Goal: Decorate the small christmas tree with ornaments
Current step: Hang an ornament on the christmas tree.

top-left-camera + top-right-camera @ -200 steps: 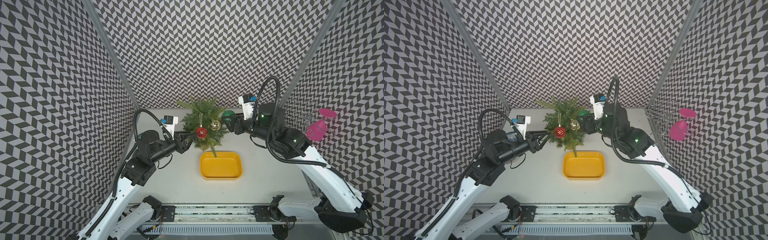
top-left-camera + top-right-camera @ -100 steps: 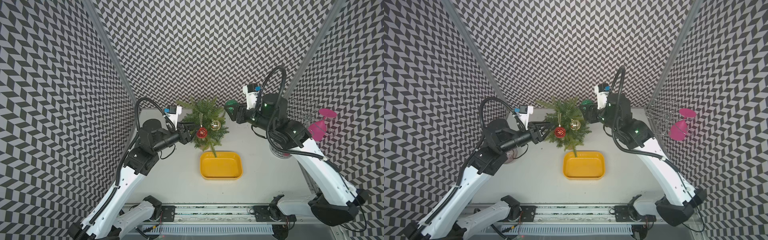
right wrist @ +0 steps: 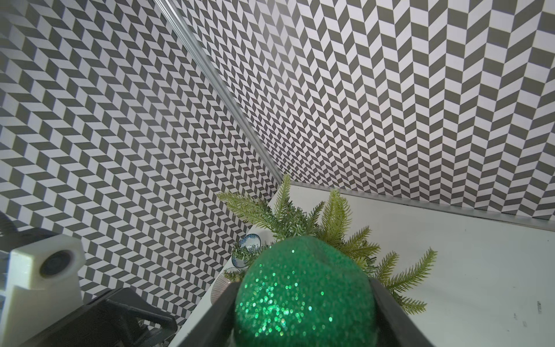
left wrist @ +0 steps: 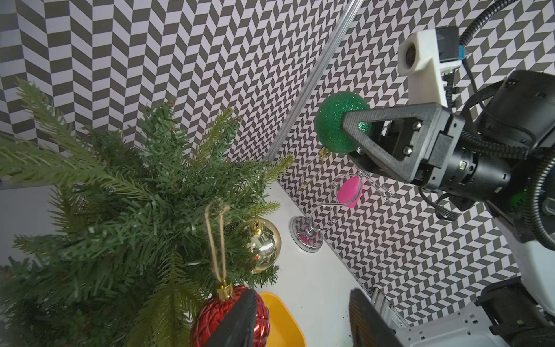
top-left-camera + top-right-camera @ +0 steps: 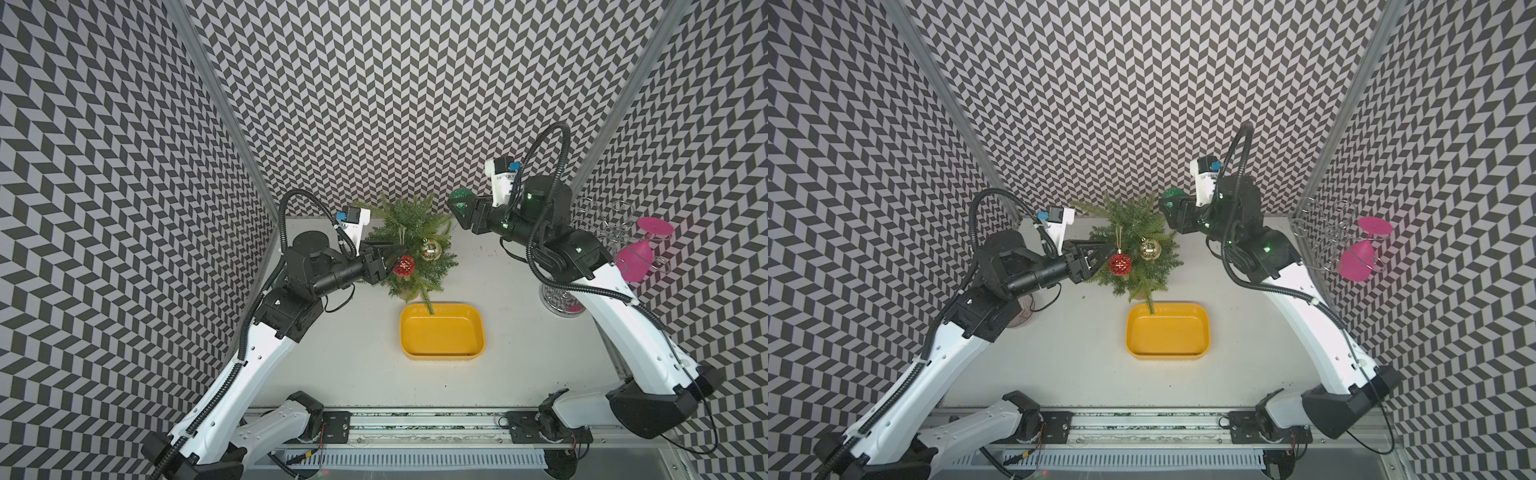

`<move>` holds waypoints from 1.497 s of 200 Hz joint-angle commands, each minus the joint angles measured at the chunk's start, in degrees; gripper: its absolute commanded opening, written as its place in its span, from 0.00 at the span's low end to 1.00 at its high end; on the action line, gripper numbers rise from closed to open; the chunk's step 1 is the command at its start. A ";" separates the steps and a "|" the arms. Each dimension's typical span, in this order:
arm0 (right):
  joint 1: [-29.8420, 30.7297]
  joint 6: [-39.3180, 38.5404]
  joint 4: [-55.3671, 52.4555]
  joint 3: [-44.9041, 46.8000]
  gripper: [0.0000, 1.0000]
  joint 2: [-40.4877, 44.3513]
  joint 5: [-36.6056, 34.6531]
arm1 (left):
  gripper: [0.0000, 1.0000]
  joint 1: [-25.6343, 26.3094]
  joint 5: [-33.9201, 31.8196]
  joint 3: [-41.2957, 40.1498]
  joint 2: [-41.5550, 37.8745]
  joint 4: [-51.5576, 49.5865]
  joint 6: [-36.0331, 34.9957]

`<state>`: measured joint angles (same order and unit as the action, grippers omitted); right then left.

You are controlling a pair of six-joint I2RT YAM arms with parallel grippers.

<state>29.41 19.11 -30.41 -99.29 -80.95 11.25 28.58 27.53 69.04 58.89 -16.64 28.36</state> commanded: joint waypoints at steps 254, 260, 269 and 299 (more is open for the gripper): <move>-4.23 2.84 9.49 -1.76 0.60 -7.03 4.23 | 0.54 1.57 3.94 6.87 6.52 0.87 -1.46; -4.29 2.85 9.53 -1.58 0.60 -6.96 4.07 | 0.54 1.57 3.87 6.85 6.42 0.89 -1.45; -4.46 2.90 9.33 -1.53 0.60 -7.19 4.04 | 0.54 1.57 3.85 6.73 6.39 0.81 -1.38; -5.15 3.59 8.97 -0.44 0.60 -7.05 3.75 | 0.54 1.57 3.80 6.38 6.32 1.12 -1.23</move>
<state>24.93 21.96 -24.80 -100.03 -87.57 15.07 29.93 31.18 75.79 66.00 -16.34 27.68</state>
